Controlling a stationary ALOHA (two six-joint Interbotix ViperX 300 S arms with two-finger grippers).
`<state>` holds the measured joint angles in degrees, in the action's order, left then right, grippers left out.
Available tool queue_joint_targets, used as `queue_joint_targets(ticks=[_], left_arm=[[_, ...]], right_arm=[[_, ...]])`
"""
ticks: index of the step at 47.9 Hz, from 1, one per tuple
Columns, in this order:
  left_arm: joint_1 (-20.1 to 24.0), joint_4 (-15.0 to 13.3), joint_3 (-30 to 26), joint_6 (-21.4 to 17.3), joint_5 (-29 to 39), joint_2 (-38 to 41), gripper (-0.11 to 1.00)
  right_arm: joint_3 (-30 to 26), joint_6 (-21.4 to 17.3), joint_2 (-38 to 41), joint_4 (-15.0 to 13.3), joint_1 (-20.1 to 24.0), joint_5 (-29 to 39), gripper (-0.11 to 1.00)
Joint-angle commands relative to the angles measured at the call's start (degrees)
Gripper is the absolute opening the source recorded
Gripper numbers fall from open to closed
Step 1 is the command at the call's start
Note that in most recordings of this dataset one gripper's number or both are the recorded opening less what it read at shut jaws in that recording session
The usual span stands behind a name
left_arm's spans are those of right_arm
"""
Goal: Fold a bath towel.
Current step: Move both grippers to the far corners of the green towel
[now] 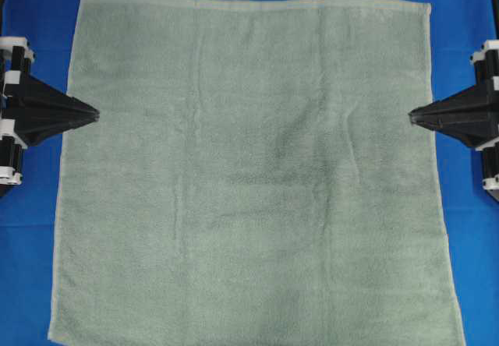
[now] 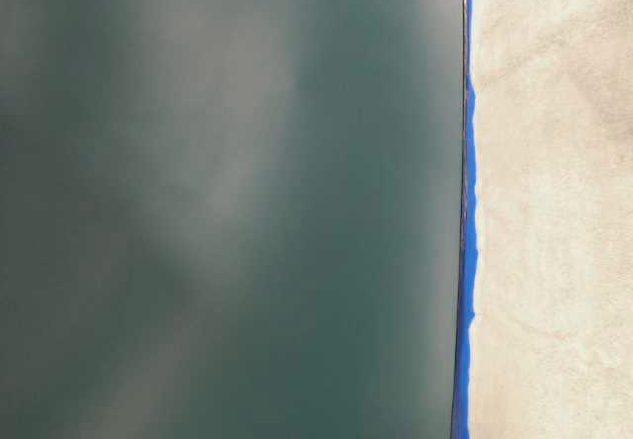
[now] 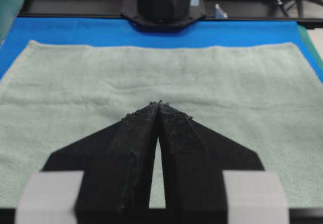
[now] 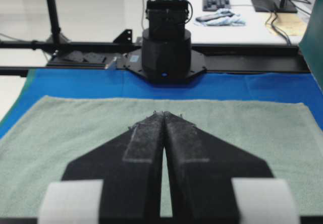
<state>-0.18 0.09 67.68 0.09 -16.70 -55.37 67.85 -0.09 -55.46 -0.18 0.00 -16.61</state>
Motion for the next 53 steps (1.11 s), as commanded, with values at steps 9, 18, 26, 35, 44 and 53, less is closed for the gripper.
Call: queue_joint_targets(ticks=[9, 18, 26, 35, 44, 53], left_arm=[[3.5, -0.5, -4.9, 0.4, 8.2, 1.3, 0.01], [11.6, 0.0, -12.2, -0.3, 23.2, 4.7, 0.01], [19.3, 0.7, -19.2, -4.7, 34.5, 12.2, 0.02], [25.2, 0.7, -24.2, -13.1, 38.1, 22.6, 0.43], [30.8, 4.6, -27.7, -13.4, 38.8, 32.3, 0.84], [35.8, 8.0, -28.4, -13.3, 35.8, 41.4, 0.84]], right_arm=[[-9.1, 0.2, 2.2, 0.0, -6.5, 14.8, 0.0], [-17.3, 1.1, 6.3, -0.4, -19.2, 33.6, 0.0], [-23.2, 2.5, 14.3, -3.3, -27.1, 44.4, 0.01], [-28.9, 5.8, 27.2, -8.2, -33.4, 51.5, 0.08], [-32.8, 9.4, 39.6, -11.8, -38.1, 52.9, 0.61], [-33.6, 12.4, 49.4, -12.1, -41.5, 50.2, 0.59]])
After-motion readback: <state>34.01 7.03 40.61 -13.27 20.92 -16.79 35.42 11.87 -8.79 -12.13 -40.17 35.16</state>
